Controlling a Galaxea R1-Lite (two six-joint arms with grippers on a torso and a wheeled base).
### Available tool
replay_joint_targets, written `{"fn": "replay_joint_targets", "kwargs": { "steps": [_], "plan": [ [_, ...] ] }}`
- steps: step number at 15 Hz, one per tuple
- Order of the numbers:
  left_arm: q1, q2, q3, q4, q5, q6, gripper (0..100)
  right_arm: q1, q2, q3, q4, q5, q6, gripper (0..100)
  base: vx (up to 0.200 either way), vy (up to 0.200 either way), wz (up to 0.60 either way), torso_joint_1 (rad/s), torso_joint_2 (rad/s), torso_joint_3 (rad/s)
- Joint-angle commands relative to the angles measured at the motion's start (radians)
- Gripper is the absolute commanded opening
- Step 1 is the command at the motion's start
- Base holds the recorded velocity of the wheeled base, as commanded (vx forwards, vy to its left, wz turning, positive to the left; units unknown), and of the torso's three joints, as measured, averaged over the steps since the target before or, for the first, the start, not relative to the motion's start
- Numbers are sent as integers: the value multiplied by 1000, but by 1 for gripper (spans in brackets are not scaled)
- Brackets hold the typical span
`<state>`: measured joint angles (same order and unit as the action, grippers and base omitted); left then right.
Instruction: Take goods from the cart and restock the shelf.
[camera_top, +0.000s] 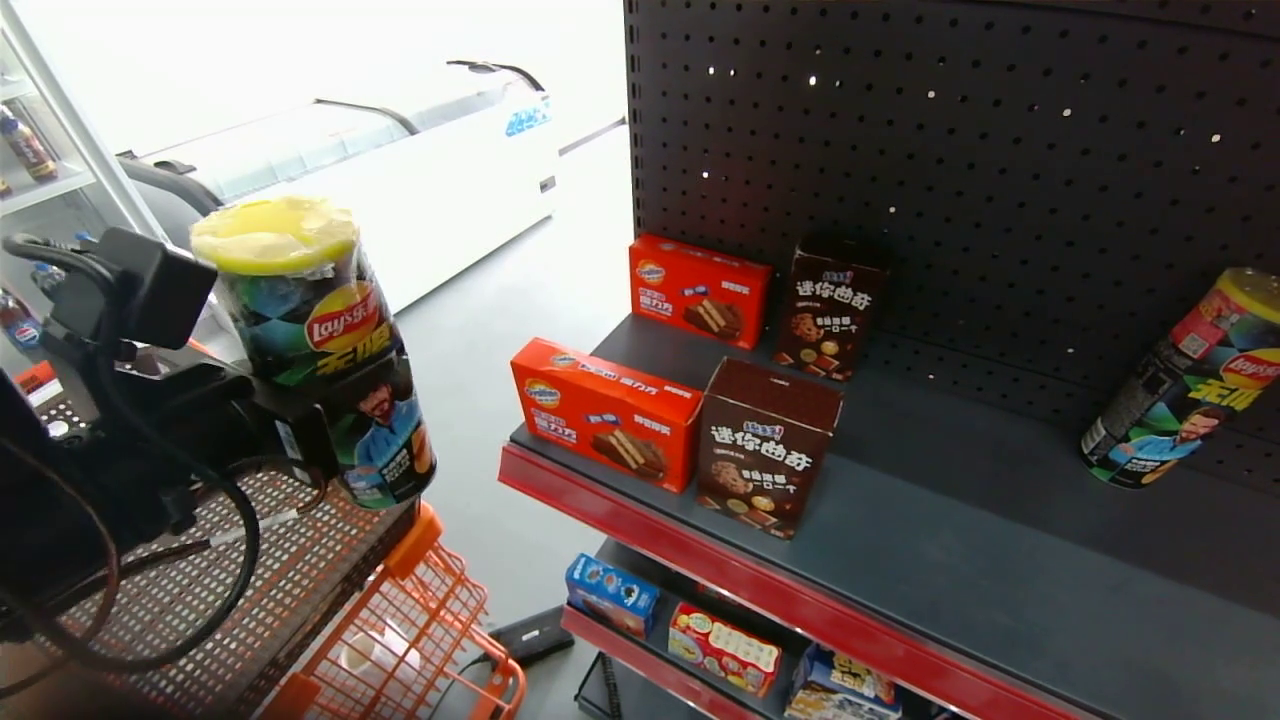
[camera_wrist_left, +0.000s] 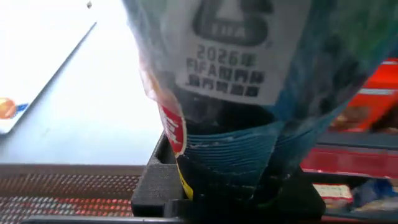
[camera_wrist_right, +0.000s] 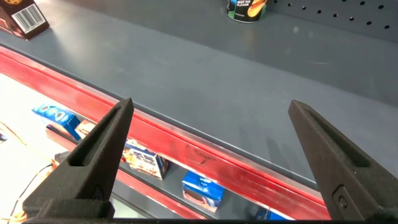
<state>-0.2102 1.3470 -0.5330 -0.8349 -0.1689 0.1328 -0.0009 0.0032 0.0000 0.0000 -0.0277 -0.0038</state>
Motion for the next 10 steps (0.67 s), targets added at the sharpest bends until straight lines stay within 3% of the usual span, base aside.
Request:
{"fn": "replay_joint_targets", "kwargs": {
  "steps": [1, 3, 7, 10],
  "plan": [
    [-133, -103, -2, 39, -9, -1, 0, -1, 1, 0, 0, 0, -1, 100, 0, 0, 0, 0, 0, 0],
    [-199, -109, 2, 40, -9, -13, 0, -1, 1, 0, 0, 0, -1, 100, 0, 0, 0, 0, 0, 0],
    [-264, -112, 24, 43, -12, -24, 0, -1, 1, 0, 0, 0, -1, 100, 0, 0, 0, 0, 0, 0],
    [-296, -164, 102, 92, -12, -36, 0, -1, 1, 0, 0, 0, -1, 100, 0, 0, 0, 0, 0, 0]
  ]
}}
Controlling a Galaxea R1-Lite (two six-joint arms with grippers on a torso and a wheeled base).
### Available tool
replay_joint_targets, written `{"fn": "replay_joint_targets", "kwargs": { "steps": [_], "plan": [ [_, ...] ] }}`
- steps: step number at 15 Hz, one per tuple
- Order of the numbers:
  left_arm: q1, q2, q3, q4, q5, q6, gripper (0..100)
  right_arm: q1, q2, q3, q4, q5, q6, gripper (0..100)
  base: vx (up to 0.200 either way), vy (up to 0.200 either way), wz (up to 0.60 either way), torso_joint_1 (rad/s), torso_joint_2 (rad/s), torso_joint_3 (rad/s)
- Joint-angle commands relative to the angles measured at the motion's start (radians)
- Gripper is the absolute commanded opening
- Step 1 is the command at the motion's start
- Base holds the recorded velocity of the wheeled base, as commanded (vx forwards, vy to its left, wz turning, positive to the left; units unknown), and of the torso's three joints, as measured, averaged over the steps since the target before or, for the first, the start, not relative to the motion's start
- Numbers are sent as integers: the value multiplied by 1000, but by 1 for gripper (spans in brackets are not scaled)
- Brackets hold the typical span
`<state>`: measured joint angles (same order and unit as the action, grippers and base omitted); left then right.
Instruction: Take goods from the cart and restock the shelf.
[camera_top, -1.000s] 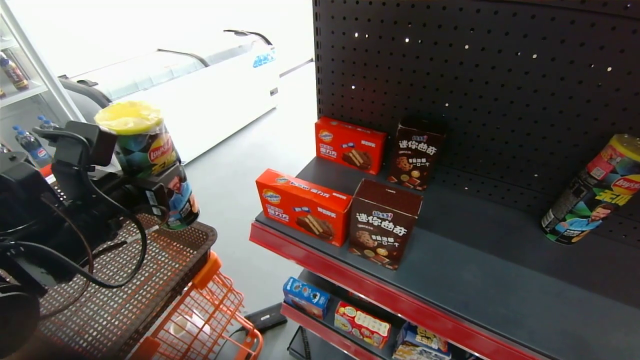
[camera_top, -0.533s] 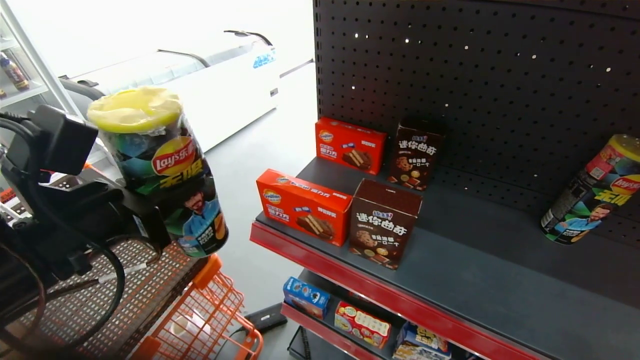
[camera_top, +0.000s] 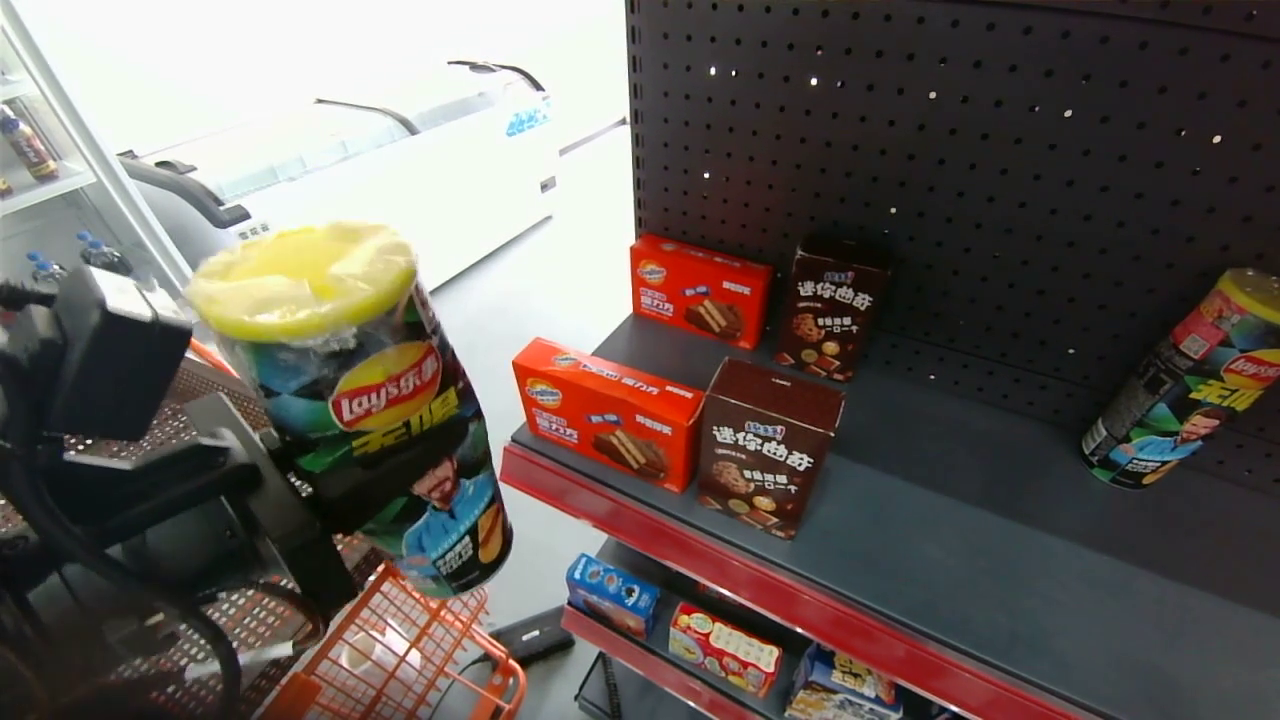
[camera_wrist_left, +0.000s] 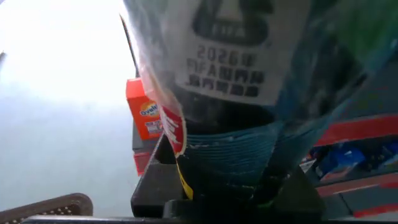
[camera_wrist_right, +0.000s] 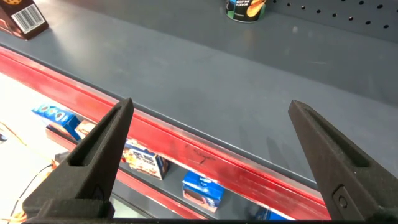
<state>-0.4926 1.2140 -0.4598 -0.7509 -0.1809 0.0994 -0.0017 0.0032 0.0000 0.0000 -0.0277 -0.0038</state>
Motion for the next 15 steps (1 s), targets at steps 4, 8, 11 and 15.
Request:
{"fn": "replay_joint_targets", "kwargs": {
  "steps": [4, 8, 11, 15],
  "plan": [
    [-116, -71, 41, 21, -12, -52, 0, 0, 1, 0, 0, 0, -1, 100, 0, 0, 0, 0, 0, 0],
    [-166, -19, 32, 10, -72, -72, 0, 0, 1, 0, 0, 0, -1, 100, 0, 0, 0, 0, 0, 0],
    [-172, 42, -19, 4, -141, -70, 0, 0, 1, 0, 0, 3, -7, 100, 0, 0, 0, 0, 0, 0],
    [-176, 78, -23, -21, -170, -70, 0, 0, 1, 0, 0, 6, -7, 100, 0, 0, 0, 0, 0, 0]
  ]
}}
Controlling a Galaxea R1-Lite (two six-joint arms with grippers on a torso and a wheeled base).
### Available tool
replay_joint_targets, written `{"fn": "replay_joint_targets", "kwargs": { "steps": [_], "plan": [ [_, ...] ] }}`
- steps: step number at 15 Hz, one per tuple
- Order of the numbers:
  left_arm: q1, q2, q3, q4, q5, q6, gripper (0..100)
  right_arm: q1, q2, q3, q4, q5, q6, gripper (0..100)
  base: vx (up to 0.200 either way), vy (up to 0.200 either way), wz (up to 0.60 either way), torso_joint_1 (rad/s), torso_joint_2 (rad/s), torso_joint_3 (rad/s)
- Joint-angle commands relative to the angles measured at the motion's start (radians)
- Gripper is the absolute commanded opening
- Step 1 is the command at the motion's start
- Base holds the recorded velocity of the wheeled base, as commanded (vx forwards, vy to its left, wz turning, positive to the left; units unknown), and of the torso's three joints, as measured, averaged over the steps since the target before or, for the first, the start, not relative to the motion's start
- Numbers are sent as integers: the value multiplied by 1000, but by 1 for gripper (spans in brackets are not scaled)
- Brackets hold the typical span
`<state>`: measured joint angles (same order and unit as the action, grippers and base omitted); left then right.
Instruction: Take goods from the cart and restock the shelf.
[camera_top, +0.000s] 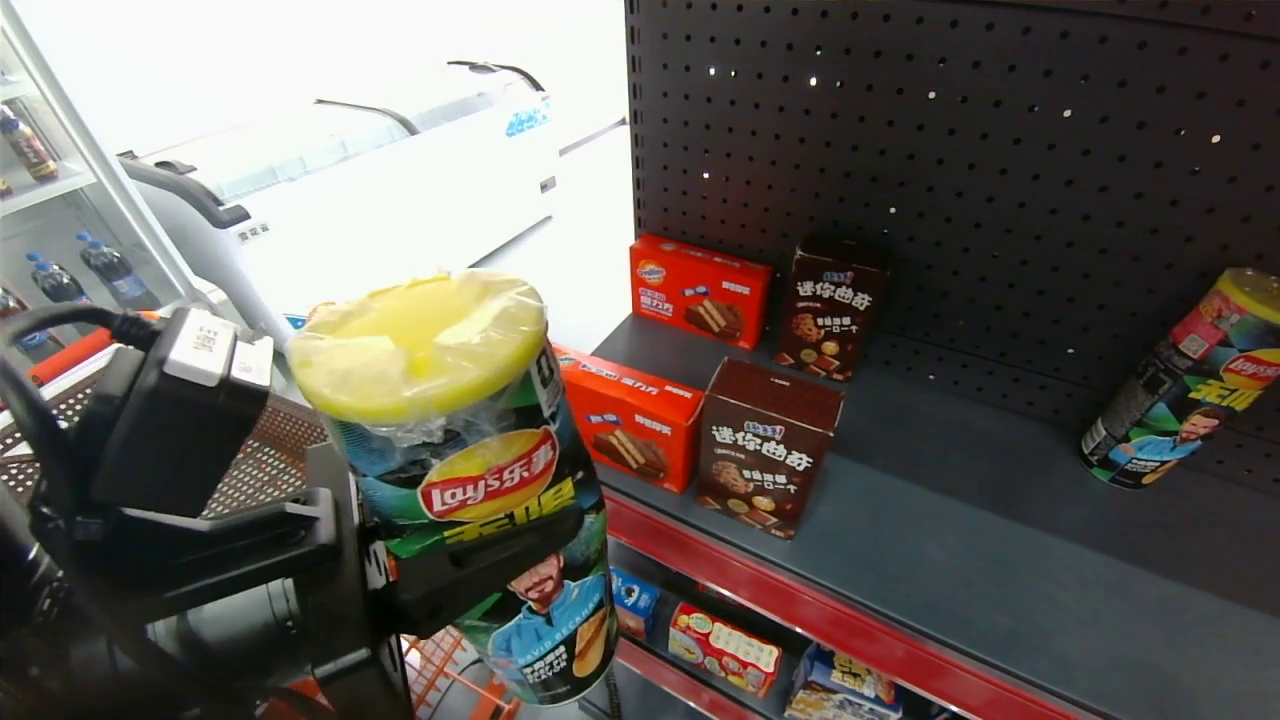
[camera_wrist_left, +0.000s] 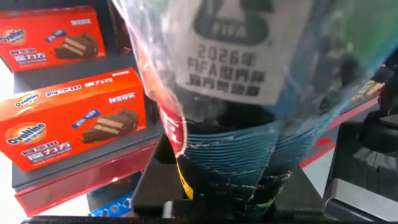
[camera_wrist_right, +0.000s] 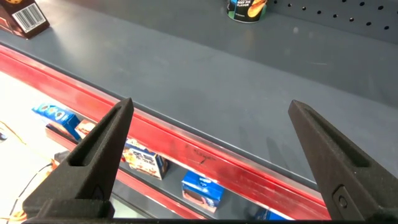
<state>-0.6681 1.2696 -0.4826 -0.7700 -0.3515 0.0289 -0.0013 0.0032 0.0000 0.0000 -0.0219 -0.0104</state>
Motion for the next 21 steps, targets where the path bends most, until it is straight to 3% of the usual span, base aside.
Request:
{"fn": "replay_joint_targets", "kwargs": {
  "steps": [1, 4, 18, 21],
  "plan": [
    [-19, 22, -1, -3, -6, -1, 0, 0, 1, 0, 0, 0, 0, 100, 0, 0, 0, 0, 0, 0],
    [-34, 24, -4, -3, -17, 0, 0, 0, 1, 0, 0, 0, 3, 100, 0, 0, 0, 0, 0, 0],
    [-45, 59, -48, -5, -26, -1, 0, 0, 1, 0, 0, 0, 3, 100, 0, 0, -600, 2, 1, 3],
    [-36, 59, -47, -5, -24, -1, 0, 0, 1, 0, 0, 2, 3, 100, 0, 0, 0, 0, 0, 0]
  ]
}}
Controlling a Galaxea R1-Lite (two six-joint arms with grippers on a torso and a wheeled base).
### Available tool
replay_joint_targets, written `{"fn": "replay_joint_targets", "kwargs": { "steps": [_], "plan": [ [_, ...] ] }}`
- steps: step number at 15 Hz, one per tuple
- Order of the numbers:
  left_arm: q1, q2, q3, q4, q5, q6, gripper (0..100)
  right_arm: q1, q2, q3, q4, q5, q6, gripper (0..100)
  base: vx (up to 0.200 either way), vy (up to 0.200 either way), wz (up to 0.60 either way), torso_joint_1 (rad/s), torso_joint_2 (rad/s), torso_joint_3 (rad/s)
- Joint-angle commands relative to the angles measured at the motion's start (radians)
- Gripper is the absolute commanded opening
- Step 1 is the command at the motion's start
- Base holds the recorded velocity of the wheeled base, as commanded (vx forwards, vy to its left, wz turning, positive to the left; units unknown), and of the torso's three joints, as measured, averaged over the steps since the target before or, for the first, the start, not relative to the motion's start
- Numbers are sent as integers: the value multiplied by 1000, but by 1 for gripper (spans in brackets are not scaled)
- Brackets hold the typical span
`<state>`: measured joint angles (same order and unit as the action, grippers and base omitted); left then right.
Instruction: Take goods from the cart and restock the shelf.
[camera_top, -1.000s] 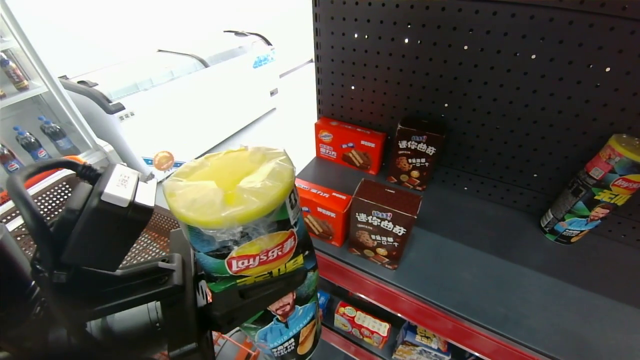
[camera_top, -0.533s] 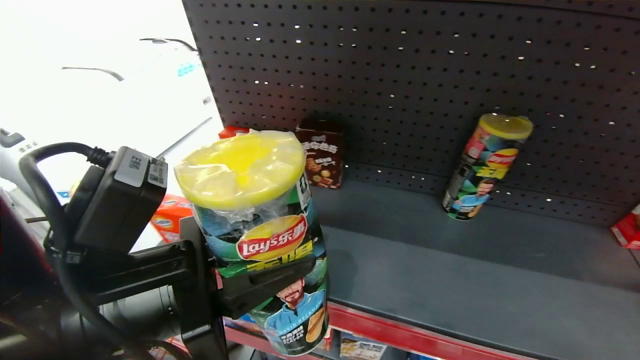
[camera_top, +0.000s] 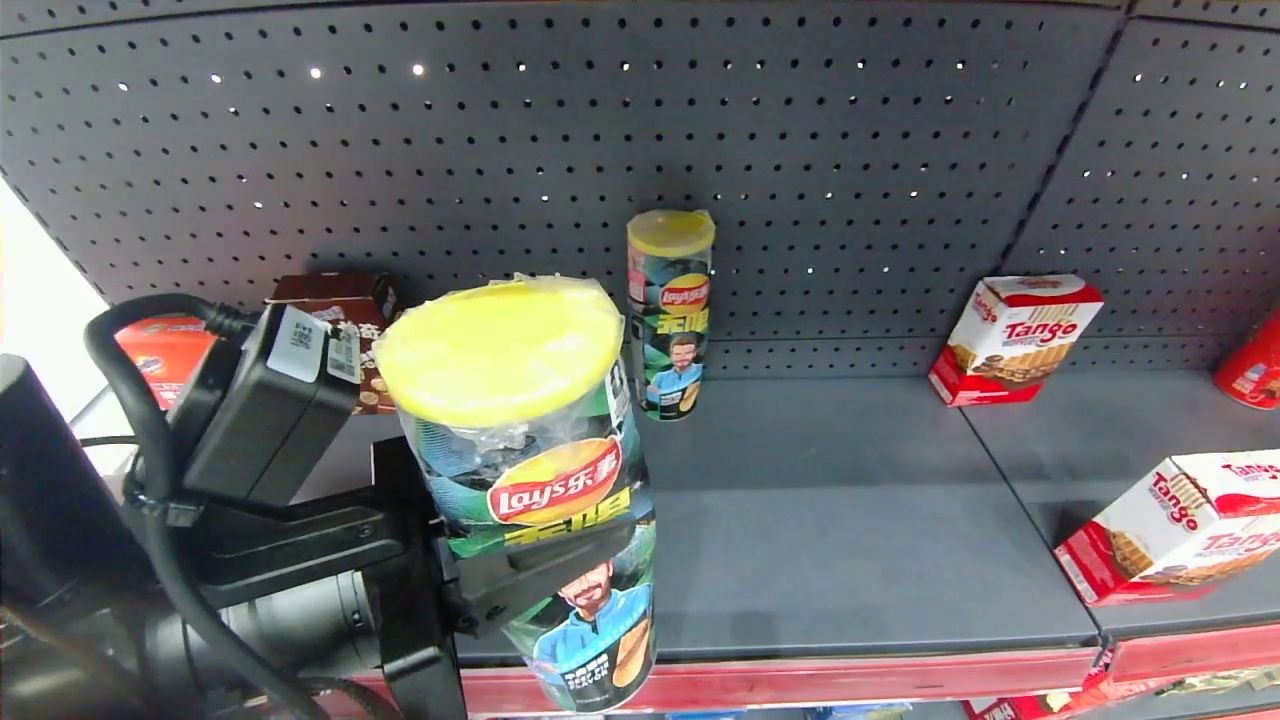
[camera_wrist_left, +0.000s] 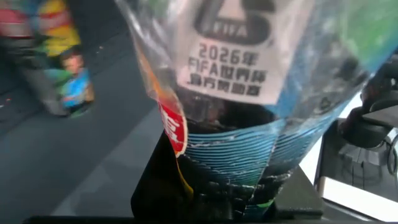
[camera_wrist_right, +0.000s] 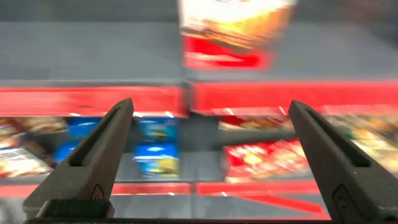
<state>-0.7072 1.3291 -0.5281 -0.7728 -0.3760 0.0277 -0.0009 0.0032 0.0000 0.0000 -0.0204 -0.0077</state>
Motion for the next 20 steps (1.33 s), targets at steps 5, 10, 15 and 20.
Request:
{"fn": "replay_joint_targets", "kwargs": {
  "steps": [5, 10, 15, 20],
  "plan": [
    [6, -5, 0, -2, 0, 0, 0, -1, 1, 0, 0, 0, -2, 100, 0, 0, 0, 0, 0, 0],
    [11, 1, 3, -2, 8, 0, 0, -1, 1, 0, 0, 2, -3, 100, 0, 0, 0, 0, 0, 0],
    [83, 18, -27, -2, 19, 1, 0, 21, 58, -114, -3, 45, -17, 100, 0, 0, 0, 0, 0, 0],
    [124, 50, -75, 0, 11, 0, 0, 137, 555, -472, 15, 189, 6, 100, 0, 0, 0, 0, 0, 0]
  ]
}}
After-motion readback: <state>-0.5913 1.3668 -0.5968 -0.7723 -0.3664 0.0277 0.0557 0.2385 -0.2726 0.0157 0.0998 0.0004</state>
